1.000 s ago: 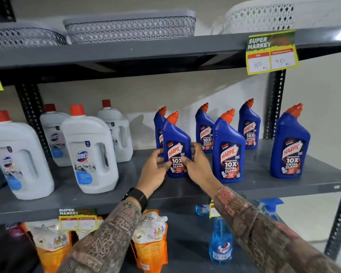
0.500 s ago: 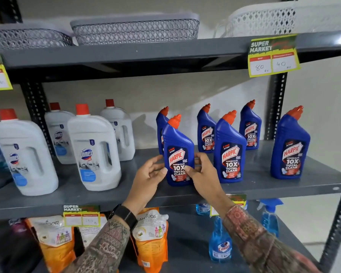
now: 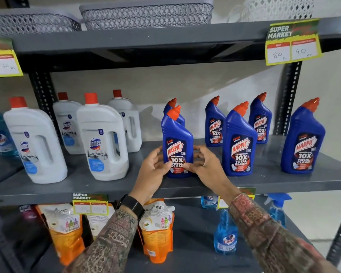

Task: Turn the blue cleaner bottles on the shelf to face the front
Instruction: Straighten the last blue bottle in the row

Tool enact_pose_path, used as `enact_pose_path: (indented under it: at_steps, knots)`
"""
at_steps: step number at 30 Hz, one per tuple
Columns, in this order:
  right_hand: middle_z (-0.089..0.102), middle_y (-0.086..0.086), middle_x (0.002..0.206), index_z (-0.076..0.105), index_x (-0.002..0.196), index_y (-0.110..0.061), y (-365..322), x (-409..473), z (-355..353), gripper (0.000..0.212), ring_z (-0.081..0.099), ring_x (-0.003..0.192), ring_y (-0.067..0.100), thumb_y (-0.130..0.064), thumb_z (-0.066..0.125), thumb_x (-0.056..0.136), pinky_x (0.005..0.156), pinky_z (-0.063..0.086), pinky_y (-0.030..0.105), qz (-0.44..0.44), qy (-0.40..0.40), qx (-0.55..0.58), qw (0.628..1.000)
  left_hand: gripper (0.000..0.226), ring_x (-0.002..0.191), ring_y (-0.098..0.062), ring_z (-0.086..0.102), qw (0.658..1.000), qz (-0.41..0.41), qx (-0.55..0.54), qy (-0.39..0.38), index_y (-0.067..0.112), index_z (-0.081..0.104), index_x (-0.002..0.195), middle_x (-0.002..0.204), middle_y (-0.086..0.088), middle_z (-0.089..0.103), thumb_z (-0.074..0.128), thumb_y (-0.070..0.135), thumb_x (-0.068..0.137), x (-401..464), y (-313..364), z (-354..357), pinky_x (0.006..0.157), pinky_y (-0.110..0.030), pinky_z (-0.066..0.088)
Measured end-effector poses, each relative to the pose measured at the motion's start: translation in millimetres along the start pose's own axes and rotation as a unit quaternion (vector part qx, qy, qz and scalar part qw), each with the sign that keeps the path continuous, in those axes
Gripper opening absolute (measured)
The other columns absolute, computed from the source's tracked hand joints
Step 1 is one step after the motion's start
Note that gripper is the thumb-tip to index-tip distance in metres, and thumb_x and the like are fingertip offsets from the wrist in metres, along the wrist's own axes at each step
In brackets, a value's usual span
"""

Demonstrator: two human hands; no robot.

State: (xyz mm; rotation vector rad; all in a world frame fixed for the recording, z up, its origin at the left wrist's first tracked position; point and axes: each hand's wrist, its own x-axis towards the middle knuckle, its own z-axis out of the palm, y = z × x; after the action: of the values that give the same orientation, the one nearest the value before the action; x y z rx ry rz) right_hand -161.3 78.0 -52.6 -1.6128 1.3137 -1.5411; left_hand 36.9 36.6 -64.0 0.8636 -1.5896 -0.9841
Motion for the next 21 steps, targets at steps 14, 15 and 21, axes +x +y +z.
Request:
enact_pose_path:
  at_steps: [14,15,21]
  knots:
    - [0.069,-0.015,0.108,0.057,0.127,-0.024,7.0,-5.4,4.4,0.054,0.072,0.098,0.005,-0.014,0.085,0.082,0.074,0.061,0.018,-0.029,0.031,-0.08,0.996,0.066,0.109,0.006,0.066,0.995,0.0,0.097,0.01,0.03,0.043,0.151,0.12,0.022,0.065,0.076,0.021,0.094,-9.8,1.1,2.2,0.072,-0.006,0.054]
    - [0.066,-0.019,0.105,0.057,0.129,-0.022,7.2,-5.6,5.2,0.055,0.07,0.096,0.001,-0.014,0.085,0.083,0.071,0.058,0.014,-0.03,0.033,-0.088,0.995,0.066,0.11,0.005,0.066,0.995,0.002,0.098,0.01,0.029,0.043,0.151,0.121,0.022,0.064,0.075,0.021,0.095,-10.2,1.1,3.0,0.073,-0.006,0.054]
    - [0.065,-0.016,0.107,0.056,0.134,-0.021,4.6,-6.5,5.4,0.058,0.068,0.093,-0.001,-0.016,0.084,0.084,0.071,0.055,0.013,-0.023,0.037,-0.103,0.994,0.064,0.11,0.003,0.064,0.994,0.001,0.111,0.013,0.026,0.043,0.152,0.128,0.011,0.064,0.073,0.019,0.096,-11.5,6.3,6.3,0.071,-0.002,0.053]
